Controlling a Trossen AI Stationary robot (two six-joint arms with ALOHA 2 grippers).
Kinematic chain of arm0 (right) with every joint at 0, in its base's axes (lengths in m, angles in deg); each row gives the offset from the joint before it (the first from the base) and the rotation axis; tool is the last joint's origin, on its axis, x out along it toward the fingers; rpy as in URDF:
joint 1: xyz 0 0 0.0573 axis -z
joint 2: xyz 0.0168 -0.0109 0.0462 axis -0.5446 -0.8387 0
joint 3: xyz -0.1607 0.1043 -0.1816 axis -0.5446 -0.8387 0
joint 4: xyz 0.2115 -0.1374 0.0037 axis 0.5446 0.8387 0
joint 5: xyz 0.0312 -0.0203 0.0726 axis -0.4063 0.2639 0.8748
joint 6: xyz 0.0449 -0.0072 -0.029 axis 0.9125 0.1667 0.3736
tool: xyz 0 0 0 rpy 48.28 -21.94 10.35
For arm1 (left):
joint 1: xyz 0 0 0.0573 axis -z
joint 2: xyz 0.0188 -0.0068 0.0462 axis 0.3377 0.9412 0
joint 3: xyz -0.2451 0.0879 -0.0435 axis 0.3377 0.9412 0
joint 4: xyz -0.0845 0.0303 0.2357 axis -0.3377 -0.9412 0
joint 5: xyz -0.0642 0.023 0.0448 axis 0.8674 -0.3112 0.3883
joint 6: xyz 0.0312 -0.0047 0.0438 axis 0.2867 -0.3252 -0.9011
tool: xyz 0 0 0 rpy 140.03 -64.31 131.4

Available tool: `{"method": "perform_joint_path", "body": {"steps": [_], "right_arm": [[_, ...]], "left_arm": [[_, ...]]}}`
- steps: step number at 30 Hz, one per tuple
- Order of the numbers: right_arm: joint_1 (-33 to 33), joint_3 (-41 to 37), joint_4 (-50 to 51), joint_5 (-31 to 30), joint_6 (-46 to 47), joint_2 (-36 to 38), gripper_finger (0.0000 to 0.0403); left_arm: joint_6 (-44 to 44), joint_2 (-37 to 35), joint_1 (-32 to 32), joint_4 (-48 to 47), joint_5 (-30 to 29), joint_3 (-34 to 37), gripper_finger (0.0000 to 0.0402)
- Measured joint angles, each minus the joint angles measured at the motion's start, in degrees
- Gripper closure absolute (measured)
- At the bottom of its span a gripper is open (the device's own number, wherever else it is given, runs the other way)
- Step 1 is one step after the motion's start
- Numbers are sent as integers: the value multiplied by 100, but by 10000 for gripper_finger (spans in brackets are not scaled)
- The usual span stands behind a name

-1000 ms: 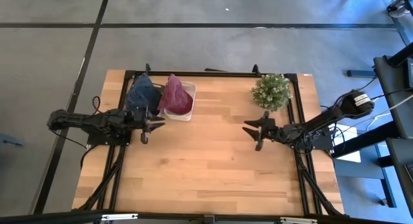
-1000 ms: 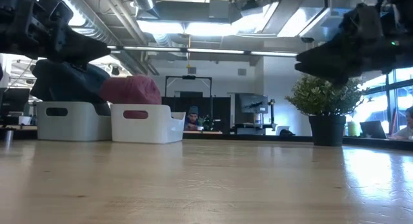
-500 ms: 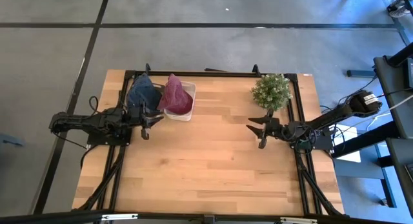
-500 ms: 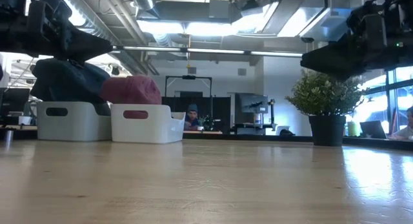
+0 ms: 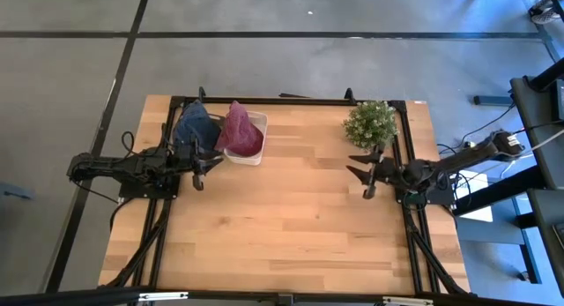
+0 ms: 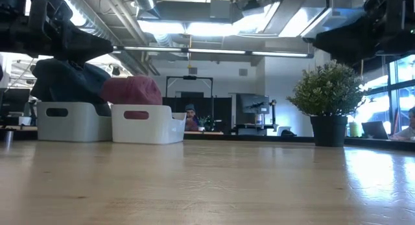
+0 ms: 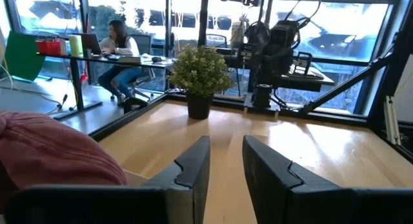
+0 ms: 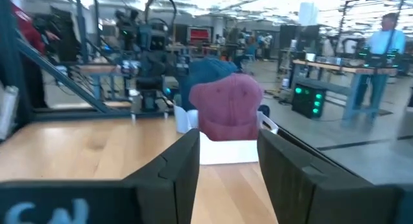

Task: Pick & Place hat
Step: Return to Home Position

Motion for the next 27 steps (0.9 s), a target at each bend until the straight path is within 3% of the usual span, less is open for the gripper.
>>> {"method": "perform_joint_path", "body": {"steps": [12,27], "right_arm": [[0,0,874,124,-113,1427,247],[-2,0,1212,252,-105,3074,247]], "left_arm": [[2,2,0,-2,9,0,315],[2,4,0,-2,11,-1,316]]}}
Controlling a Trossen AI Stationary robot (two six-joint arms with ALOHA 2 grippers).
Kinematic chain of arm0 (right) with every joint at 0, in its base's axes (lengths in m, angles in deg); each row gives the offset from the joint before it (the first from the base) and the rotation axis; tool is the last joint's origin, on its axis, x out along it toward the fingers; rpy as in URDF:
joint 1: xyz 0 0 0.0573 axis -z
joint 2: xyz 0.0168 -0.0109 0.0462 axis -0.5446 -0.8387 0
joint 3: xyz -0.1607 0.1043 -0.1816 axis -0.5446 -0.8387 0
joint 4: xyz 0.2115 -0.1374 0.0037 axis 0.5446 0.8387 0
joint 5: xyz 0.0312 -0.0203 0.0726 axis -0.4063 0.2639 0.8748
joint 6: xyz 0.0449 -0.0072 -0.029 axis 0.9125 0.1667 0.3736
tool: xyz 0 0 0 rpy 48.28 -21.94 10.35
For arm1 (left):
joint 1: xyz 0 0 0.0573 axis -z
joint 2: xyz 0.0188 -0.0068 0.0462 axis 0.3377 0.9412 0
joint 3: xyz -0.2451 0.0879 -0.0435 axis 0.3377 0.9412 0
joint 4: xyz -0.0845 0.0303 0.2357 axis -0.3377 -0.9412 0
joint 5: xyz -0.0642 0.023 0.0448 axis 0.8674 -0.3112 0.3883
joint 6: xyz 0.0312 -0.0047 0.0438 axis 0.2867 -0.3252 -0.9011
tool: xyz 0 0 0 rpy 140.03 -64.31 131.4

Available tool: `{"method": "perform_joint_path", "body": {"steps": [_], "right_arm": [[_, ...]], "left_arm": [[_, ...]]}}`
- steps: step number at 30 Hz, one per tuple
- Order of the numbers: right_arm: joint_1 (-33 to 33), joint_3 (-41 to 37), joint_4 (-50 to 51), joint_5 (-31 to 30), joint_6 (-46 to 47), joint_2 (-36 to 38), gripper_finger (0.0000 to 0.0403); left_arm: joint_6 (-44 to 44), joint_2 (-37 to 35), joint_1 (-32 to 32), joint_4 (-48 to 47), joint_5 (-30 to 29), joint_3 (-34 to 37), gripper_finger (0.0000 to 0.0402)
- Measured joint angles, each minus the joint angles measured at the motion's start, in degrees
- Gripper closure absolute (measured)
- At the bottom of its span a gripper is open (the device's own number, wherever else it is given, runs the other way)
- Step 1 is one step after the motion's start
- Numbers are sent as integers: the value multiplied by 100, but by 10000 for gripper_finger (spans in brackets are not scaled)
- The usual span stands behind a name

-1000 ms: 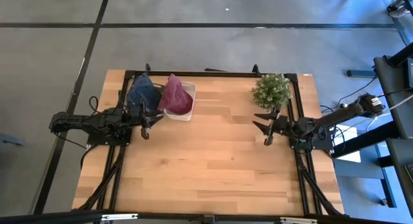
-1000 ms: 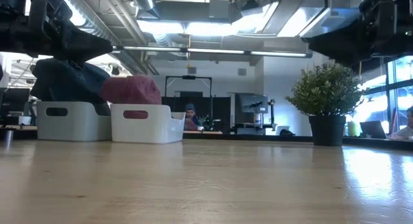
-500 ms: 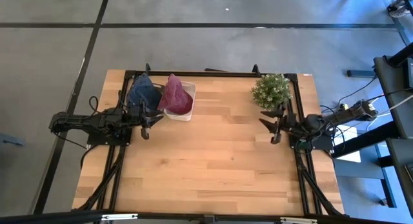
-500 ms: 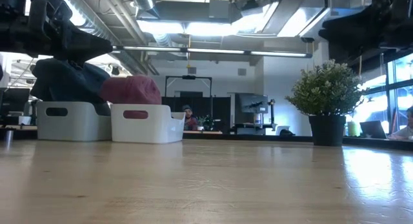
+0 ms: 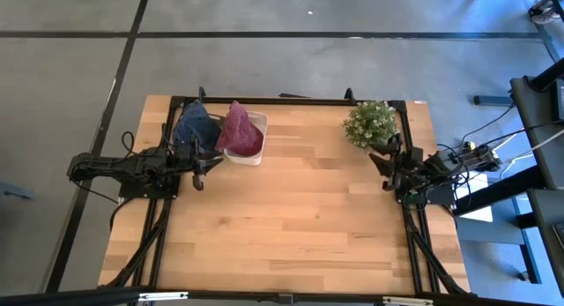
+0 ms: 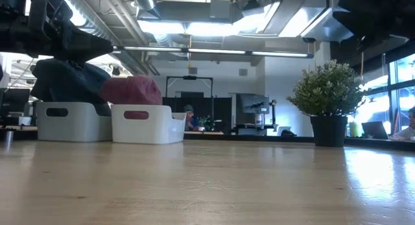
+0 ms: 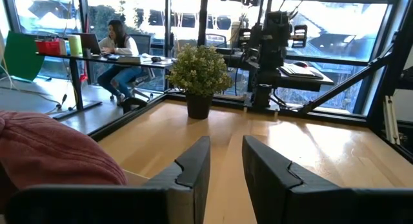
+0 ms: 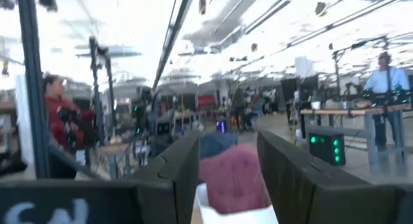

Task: Pick & Place hat
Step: Return to Home Position

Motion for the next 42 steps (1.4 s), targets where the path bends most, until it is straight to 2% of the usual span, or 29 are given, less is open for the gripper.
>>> {"method": "perform_joint_path", "body": {"steps": [3,9,13,42], "right_arm": [[0,0,-41,-341,-31,119,247],[-4,0,219,-1758,-40,110,247],[-2,0,286,-2218,-38,112,247],[-2,2,277,-2247,-36,108,247]], "left_arm": [[0,1,0,-2,2,-1,314],[-1,1,0,-2,5,-1,311],[-2,2,0,0,-2,-1,311],[-2,0,0,0,-17,-1,313]]}}
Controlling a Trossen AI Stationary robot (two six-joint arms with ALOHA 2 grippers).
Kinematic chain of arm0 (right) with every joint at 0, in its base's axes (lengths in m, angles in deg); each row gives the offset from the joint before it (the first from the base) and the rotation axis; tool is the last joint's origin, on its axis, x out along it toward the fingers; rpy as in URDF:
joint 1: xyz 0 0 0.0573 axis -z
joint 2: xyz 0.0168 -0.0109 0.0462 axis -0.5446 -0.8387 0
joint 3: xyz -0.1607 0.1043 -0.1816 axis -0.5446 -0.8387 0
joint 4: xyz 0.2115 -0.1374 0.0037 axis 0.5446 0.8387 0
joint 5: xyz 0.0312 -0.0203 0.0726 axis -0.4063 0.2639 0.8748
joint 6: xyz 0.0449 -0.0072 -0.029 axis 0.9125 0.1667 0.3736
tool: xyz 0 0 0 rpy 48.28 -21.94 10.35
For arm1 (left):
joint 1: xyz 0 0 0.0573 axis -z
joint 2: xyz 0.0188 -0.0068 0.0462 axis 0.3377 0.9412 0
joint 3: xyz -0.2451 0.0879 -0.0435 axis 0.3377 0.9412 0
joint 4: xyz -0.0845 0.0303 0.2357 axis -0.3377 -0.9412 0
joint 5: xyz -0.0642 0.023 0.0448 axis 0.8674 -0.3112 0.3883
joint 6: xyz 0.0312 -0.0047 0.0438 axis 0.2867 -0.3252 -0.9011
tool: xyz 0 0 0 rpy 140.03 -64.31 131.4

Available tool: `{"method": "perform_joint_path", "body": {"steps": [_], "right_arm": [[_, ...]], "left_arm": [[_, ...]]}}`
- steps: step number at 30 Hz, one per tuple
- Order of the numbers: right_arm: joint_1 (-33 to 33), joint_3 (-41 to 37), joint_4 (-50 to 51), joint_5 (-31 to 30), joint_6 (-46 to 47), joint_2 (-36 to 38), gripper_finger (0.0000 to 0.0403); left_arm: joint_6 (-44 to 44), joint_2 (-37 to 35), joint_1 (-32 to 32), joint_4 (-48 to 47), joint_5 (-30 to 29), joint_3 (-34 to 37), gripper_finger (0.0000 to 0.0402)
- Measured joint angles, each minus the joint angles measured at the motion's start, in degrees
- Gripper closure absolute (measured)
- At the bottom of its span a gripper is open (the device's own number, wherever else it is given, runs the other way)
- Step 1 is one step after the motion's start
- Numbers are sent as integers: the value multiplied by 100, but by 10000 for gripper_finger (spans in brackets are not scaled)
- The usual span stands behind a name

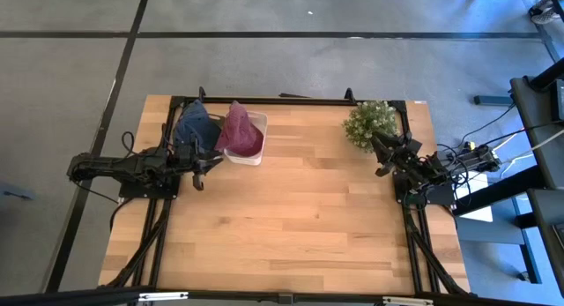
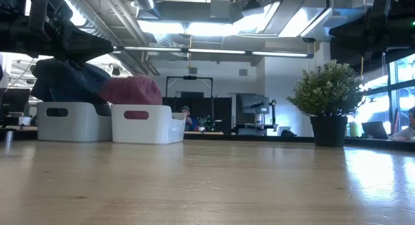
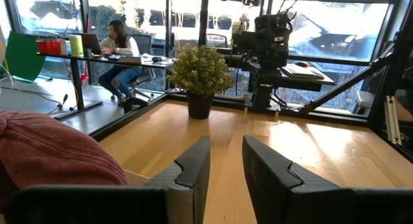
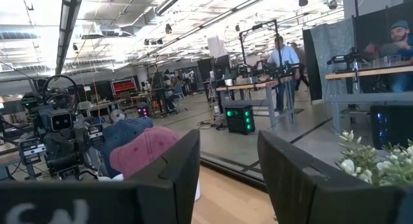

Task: Pick & Place hat
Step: Return to Home Position

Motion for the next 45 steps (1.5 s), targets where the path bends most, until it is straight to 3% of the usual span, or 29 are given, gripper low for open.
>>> {"method": "perform_joint_path", "body": {"steps": [20,29,37,41,45], "right_arm": [[-1,0,-1,-2,-1,0,247],[-1,0,285,-14,-864,-2,247],[-4,0,1280,21,249,-3,247],[-4,0,1482,672,490,-4,247],[-4,2,1220,2424,319,0,247]], "left_arm": [[0,0,2,0,0,0,311],[0,0,1,0,0,-1,311],[0,0,2,0,-2,-2,314],[1,0,2,0,-2,-2,311],[0,0,2,0,0,-2,313]]}}
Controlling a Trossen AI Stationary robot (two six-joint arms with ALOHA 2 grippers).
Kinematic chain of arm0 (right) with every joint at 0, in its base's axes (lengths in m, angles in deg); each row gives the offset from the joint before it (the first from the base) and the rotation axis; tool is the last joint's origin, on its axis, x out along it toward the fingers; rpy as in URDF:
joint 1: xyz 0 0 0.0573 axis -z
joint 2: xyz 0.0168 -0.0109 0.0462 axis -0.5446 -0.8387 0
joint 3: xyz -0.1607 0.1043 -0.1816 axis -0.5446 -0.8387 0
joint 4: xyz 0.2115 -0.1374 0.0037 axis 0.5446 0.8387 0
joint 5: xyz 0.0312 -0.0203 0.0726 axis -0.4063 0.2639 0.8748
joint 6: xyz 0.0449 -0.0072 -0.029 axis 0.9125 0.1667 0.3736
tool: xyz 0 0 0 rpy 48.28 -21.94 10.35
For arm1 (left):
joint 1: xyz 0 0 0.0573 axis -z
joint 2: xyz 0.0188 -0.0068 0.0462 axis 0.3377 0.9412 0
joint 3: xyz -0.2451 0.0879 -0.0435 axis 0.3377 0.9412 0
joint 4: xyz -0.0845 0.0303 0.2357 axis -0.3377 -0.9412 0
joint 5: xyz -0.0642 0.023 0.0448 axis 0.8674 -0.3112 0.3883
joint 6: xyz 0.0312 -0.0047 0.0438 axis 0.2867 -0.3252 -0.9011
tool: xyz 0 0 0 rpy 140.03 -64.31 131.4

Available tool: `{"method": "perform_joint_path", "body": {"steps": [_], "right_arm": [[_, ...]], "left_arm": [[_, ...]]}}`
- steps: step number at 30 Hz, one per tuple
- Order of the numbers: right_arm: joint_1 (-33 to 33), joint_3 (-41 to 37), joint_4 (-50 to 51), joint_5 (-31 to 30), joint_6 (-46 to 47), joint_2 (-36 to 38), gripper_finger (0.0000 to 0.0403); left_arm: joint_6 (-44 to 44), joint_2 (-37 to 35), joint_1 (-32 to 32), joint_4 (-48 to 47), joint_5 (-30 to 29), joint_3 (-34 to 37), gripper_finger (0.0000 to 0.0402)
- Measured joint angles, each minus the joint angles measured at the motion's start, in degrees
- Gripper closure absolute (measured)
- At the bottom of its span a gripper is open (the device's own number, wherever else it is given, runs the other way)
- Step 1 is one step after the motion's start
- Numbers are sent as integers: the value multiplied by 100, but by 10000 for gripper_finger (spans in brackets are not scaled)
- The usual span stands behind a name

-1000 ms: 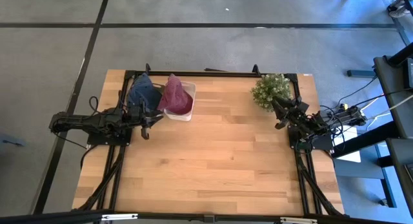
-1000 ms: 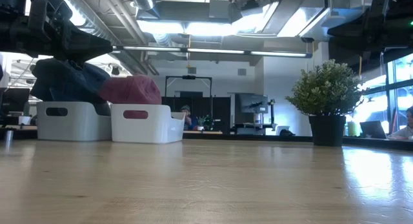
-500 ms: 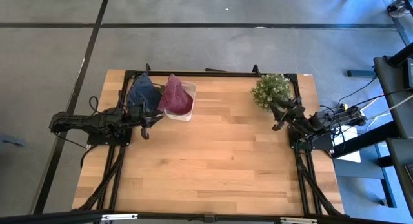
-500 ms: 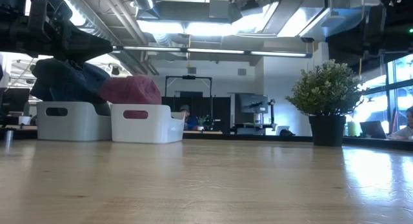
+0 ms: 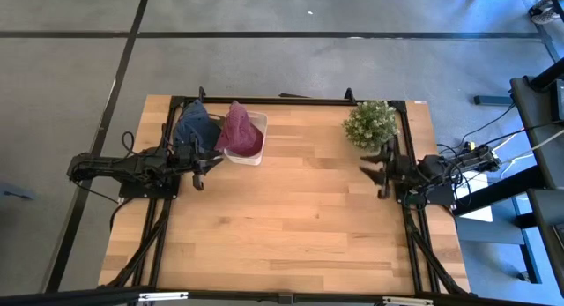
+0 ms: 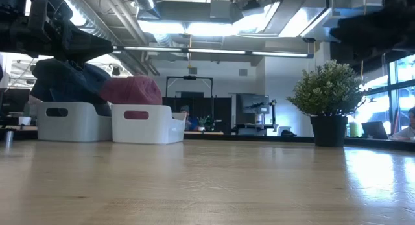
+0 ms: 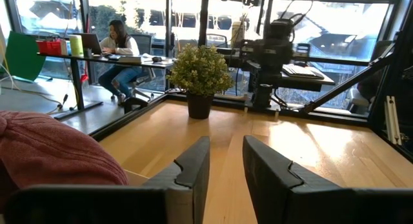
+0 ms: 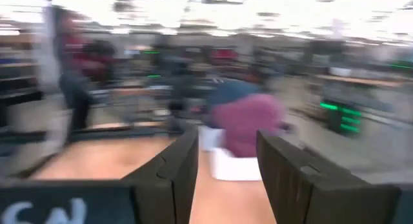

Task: Pick & Place hat
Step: Return to Home Position

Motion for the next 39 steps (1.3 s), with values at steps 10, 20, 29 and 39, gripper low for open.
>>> {"method": "perform_joint_path", "body": {"steps": [10,20,29,39], "right_arm": [[4,0,274,362,173,-1,247],[4,0,596,432,10,0,247],[4,0,728,430,-10,-13,247],[4,0,723,430,-6,-13,247]], "left_arm": [[1,0,0,0,4,0,310],[1,0,-2,0,11,0,313],[1,0,-2,0,17,0,313],[2,0,0,0,17,0,313]]}}
